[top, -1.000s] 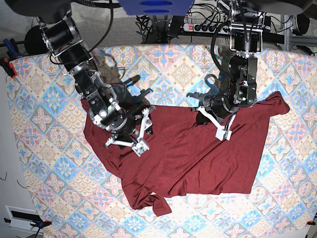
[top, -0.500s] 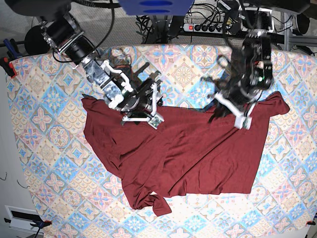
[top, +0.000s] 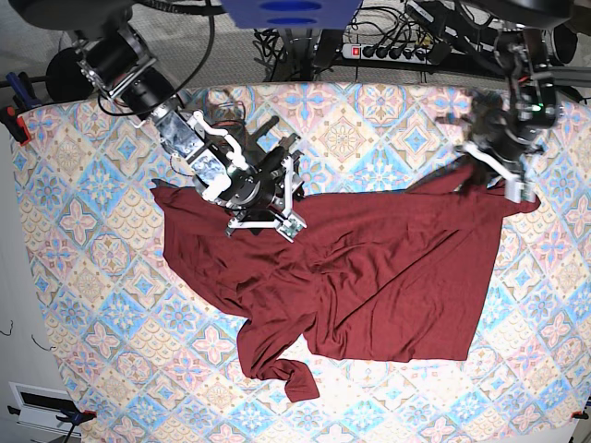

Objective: Layout the t-shirt on the table in an organized manner, then fold the t-shirt properly
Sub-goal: 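Grasp the shirt edges with both grippers and pull them apart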

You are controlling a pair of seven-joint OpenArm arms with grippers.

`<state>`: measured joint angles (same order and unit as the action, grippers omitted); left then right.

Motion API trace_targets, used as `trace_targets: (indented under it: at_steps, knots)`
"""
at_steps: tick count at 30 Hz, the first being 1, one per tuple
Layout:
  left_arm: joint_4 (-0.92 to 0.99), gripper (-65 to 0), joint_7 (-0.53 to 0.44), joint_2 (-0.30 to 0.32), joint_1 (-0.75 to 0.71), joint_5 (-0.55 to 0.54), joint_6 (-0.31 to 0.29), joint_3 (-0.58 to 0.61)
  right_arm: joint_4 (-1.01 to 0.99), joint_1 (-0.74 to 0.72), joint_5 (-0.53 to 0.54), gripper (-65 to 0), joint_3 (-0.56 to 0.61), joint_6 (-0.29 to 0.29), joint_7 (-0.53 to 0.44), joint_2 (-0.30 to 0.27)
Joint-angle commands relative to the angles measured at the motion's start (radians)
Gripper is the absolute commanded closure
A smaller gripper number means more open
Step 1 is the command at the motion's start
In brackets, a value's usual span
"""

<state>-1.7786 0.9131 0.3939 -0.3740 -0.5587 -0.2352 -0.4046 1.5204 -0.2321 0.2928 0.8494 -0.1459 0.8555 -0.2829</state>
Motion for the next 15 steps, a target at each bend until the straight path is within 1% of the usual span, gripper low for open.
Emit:
trace_targets:
  at_steps: [1, 4, 7, 8, 10, 11, 13, 15]
  knots:
    - [-0.019, 0.0, -0.013, 0.015, 0.002, -0.007, 0.0, -0.023, 0.042, -0.025, 0.006, -30.3, -0.008, -0.001, -0.026, 0.006]
    - [-0.02, 0.0, -0.013, 0.015, 0.005, -0.007, 0.0, -0.027, 0.061, -0.033, 0.006, -30.3, -0.008, -0.001, -0.026, 0.011]
    - [-0.02, 0.0, -0.016, 0.015, 0.007, -0.007, 0.0, -0.027, 0.036, -0.054, 0.006, -30.3, 0.0, -0.001, -0.026, 0.072]
    - [-0.02, 0.0, -0.016, 0.015, 0.007, -0.007, 0.0, -0.027, 0.015, -0.056, 0.006, -30.3, -0.006, -0.001, -0.026, 0.086]
    - [-0.019, 0.0, -0.018, 0.015, 0.008, -0.007, 0.0, -0.027, -0.021, -0.071, 0.004, -29.2, -0.008, -0.001, -0.025, 0.095]
    - [-0.019, 0.0, -0.018, 0.015, 0.008, -0.007, 0.0, -0.027, -0.039, -0.072, 0.004, -27.2, -0.008, -0.001, -0.022, 0.098]
    - [-0.017, 0.0, -0.019, 0.015, 0.01, -0.007, 0.0, -0.027, -0.076, -0.074, 0.004, -20.6, -0.008, -0.001, -0.022, 0.098]
    - [-0.017, 0.0, -0.019, 0.018, 0.01, -0.007, 0.0, -0.027, -0.113, -0.076, 0.004, -11.3, -0.008, -0.001, -0.025, 0.098]
